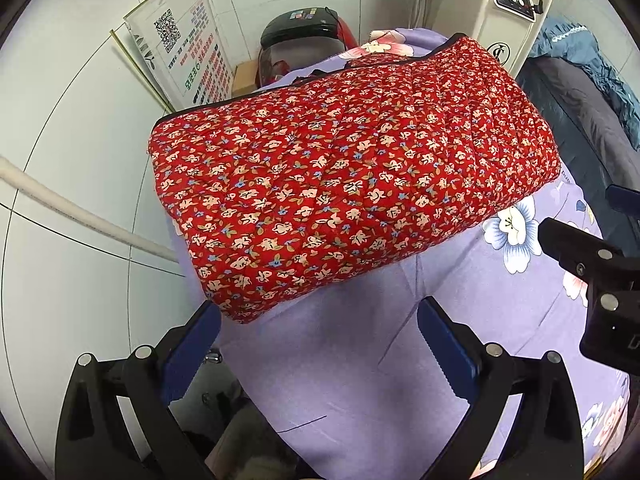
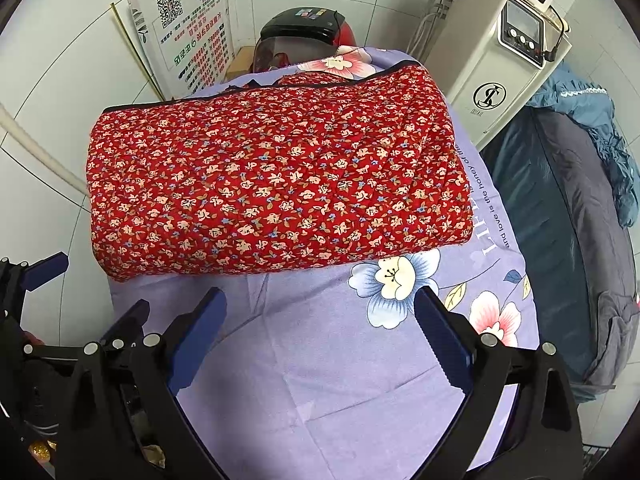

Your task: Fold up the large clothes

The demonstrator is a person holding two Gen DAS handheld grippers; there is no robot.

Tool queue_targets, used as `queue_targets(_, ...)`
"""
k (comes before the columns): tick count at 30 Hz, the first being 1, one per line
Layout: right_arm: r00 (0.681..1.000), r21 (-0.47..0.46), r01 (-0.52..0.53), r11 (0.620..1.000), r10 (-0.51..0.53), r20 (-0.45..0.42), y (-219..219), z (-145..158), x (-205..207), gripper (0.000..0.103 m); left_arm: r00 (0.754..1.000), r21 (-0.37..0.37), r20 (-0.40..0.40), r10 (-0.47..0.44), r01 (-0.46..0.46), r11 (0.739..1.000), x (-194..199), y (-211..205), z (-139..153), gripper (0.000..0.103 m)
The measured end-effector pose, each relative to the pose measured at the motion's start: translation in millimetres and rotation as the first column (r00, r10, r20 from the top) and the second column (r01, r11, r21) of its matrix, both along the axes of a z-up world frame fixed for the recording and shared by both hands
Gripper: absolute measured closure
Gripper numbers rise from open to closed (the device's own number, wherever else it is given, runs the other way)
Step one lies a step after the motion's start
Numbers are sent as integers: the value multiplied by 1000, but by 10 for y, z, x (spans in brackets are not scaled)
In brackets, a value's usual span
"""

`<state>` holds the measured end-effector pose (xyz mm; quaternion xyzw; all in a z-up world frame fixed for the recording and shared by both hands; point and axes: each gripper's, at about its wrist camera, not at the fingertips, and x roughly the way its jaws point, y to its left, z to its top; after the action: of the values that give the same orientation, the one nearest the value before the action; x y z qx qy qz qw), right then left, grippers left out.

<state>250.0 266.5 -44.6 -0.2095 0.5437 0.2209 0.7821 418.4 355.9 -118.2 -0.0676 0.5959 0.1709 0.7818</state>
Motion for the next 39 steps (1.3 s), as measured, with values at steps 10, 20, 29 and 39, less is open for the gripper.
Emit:
queue_targets(10, 1000, -2, -4, 1000, 4, 1, 5, -4, -5, 9, 1000, -3, 0, 0, 0, 1000, 3, 0, 1, 6)
queue_targets(20, 1000, 0, -2, 1000, 2, 0, 2, -10, -12, 9, 1000, -19, 9, -1, 2, 1000, -2, 0, -12, 6)
queue_targets(29, 1000, 2, 1, 1000, -1, -1, 1, -15, -11, 9, 1000, -12, 26, 8, -8, 1000, -20, 8, -3, 6)
queue_targets(39, 1000, 3, -1, 1000, 1, 0, 14, -15, -15, 9, 1000, -19, -1, 22, -22, 1000, -4, 30, 2, 6)
